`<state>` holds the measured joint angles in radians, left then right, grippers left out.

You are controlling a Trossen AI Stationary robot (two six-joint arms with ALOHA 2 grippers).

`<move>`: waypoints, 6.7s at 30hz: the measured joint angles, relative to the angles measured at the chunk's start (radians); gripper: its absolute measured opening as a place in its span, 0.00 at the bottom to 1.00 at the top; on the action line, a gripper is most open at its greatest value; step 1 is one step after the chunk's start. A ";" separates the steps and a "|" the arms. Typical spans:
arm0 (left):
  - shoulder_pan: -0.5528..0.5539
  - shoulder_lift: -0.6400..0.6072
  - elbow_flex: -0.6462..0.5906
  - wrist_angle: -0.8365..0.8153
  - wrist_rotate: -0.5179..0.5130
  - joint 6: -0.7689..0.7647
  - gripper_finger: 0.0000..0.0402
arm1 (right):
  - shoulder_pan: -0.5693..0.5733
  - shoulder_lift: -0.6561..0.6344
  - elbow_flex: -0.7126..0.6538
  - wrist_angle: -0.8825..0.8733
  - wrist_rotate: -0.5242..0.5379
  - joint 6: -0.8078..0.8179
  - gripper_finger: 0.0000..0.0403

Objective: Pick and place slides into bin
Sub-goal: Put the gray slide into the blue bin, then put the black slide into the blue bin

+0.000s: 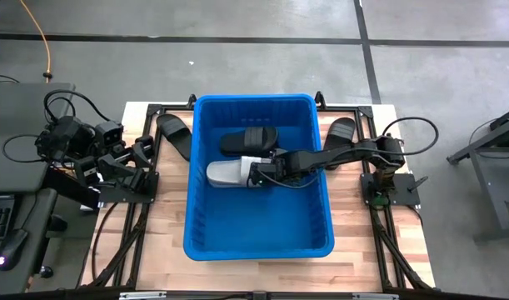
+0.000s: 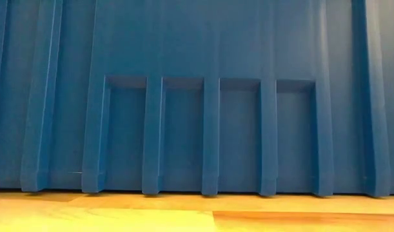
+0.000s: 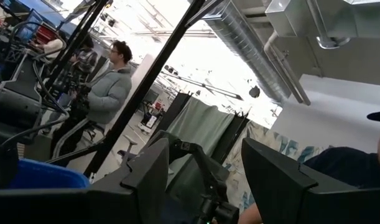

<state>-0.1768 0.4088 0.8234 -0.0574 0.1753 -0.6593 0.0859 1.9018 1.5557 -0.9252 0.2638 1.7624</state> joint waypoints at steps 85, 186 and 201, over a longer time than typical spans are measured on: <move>0.000 0.190 0.000 -0.073 -0.416 -0.052 0.48 | 0.553 -0.953 -0.486 -0.645 -0.185 -0.330 0.71; 0.000 0.158 0.000 0.114 -0.659 -0.080 0.48 | -0.432 -0.966 -1.407 0.850 0.676 0.457 0.71; 0.000 0.158 0.000 0.108 -0.663 -0.078 0.48 | -0.630 -0.966 -1.407 1.014 0.546 0.316 0.71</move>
<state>-0.1768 0.5663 0.8234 0.0505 -0.4877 -0.7376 -0.5444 0.9356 0.1486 0.0886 0.8100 2.0781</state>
